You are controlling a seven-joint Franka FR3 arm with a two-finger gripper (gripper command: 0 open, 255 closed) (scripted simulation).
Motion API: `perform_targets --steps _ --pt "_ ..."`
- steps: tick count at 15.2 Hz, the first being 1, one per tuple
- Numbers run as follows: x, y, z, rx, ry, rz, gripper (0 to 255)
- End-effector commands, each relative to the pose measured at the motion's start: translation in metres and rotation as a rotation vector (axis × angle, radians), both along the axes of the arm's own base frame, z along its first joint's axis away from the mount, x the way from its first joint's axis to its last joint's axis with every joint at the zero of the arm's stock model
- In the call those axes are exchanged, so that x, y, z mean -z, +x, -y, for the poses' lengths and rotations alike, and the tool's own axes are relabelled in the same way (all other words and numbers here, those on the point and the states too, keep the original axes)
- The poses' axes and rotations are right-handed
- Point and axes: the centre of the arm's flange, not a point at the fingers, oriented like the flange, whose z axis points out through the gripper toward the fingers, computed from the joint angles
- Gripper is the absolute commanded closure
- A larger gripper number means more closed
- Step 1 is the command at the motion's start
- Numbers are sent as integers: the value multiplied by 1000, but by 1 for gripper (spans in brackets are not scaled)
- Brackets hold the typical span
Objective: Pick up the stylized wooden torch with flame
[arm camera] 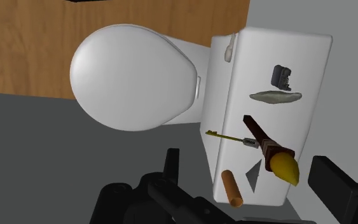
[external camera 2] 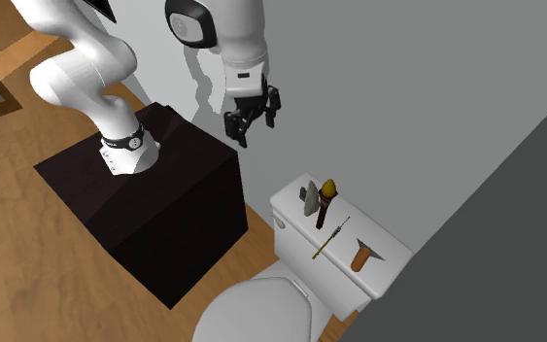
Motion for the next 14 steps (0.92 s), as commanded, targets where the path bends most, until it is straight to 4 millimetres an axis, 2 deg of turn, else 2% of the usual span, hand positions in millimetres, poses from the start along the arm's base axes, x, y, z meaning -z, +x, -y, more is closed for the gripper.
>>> perform_targets --steps 1,14 --pt "20 14 -13 -3 1 3 0" --pt "145 93 -99 -26 -2 8 0"
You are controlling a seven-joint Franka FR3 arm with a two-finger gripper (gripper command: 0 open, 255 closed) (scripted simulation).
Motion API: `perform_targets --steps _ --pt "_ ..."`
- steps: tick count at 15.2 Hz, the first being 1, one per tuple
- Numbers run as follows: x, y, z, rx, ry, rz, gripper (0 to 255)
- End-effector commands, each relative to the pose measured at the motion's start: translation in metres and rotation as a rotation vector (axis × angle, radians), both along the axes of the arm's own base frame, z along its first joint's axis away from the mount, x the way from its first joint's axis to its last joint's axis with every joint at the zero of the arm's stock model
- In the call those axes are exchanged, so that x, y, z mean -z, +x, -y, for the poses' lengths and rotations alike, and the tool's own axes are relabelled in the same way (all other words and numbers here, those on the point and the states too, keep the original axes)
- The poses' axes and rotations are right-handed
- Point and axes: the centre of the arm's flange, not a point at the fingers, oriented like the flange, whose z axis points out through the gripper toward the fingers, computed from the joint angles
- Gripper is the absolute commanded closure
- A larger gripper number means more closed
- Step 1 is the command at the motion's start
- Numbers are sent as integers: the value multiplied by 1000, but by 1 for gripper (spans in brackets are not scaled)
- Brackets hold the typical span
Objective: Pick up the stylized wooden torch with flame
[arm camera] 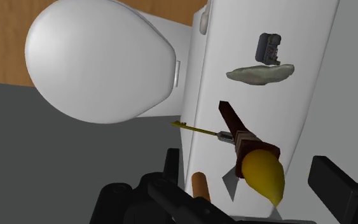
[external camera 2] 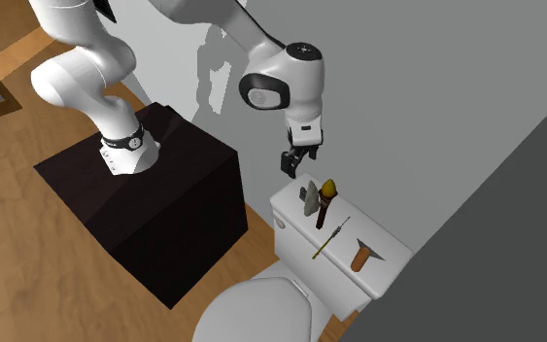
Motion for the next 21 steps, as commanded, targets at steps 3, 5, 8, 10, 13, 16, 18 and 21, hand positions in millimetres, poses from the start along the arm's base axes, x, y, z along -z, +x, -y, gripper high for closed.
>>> perform_targets --steps 3,5,8,10,13,16,18,21 --pt "40 25 -29 -7 -1 2 0" --pt "59 37 -43 -10 -2 3 0" --pt "78 49 -56 -14 -2 4 0" --pt "89 49 -56 -14 -2 4 0" --pt "105 49 -56 -14 -2 4 0" --pt "118 49 -56 -14 -2 4 0" --pt "118 50 -56 -14 -2 4 255" --pt "118 49 -56 -14 -2 4 255"
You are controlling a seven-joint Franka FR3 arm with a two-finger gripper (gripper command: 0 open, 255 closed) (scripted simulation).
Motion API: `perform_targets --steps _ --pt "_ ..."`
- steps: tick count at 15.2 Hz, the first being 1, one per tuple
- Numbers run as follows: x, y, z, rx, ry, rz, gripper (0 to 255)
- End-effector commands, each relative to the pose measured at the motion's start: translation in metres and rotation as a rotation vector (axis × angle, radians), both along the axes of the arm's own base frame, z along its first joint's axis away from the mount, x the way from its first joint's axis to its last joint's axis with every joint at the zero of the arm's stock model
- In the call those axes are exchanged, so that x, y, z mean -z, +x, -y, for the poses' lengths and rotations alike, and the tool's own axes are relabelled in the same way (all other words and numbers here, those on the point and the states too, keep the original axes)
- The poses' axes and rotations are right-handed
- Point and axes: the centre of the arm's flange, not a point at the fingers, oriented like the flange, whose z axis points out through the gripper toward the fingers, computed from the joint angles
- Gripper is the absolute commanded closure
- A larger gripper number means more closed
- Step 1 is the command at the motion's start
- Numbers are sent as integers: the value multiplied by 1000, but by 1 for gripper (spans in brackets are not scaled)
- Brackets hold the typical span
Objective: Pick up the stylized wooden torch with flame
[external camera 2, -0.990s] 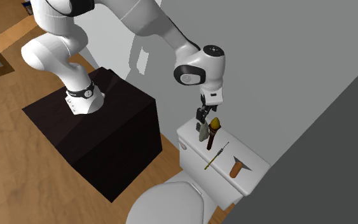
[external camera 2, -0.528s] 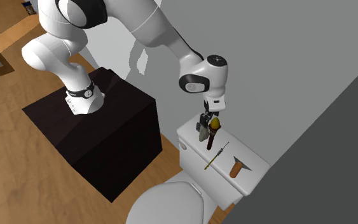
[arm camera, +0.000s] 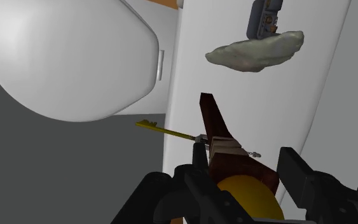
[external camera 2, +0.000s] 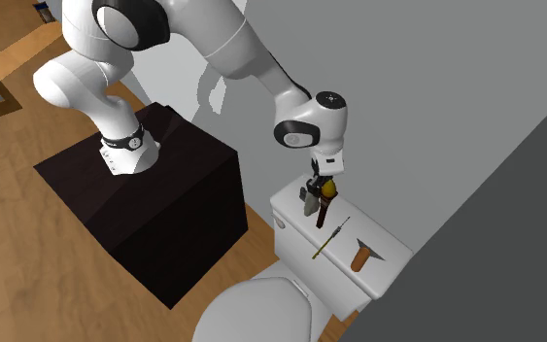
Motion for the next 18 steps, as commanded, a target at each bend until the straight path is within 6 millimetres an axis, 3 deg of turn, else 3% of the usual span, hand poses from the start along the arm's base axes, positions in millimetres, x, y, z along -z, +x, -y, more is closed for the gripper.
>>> perform_targets --steps 1,6,18 --pt "1 0 0 0 0 -1 255" --pt "1 -1 0 0 0 -1 255" --pt "-62 -1 0 0 0 -1 255"
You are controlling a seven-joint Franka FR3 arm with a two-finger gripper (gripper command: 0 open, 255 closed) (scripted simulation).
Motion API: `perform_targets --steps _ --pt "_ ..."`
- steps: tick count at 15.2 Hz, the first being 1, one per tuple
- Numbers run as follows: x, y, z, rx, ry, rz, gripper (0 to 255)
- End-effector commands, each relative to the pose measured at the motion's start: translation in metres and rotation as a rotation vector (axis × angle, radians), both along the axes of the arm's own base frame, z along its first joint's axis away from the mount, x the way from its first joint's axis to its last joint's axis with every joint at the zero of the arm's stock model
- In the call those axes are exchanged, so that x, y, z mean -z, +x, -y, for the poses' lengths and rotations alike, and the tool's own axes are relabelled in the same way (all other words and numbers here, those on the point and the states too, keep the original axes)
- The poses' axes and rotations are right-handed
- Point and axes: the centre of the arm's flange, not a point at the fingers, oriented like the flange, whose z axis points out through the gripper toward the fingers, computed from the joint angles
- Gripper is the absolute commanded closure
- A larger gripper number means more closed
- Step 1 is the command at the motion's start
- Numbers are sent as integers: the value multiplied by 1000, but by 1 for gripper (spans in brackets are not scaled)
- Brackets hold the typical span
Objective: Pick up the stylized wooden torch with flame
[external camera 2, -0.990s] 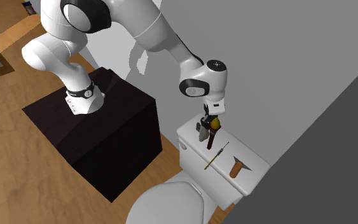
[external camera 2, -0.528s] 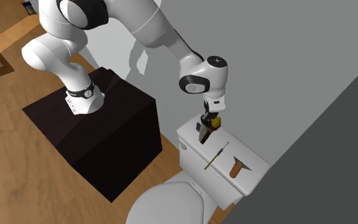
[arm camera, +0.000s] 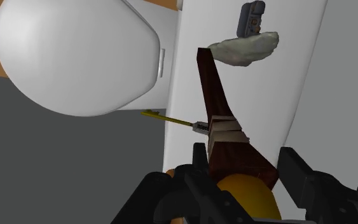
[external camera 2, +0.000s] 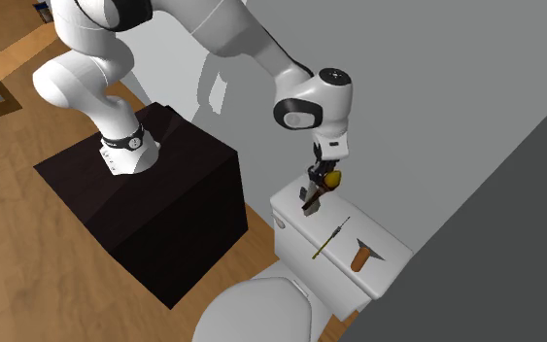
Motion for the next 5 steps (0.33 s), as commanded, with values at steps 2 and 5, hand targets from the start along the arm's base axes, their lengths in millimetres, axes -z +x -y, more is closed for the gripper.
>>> perform_targets --steps 2,5 --pt "-15 0 0 0 0 0 255" --pt "-21 0 0 0 0 0 255"
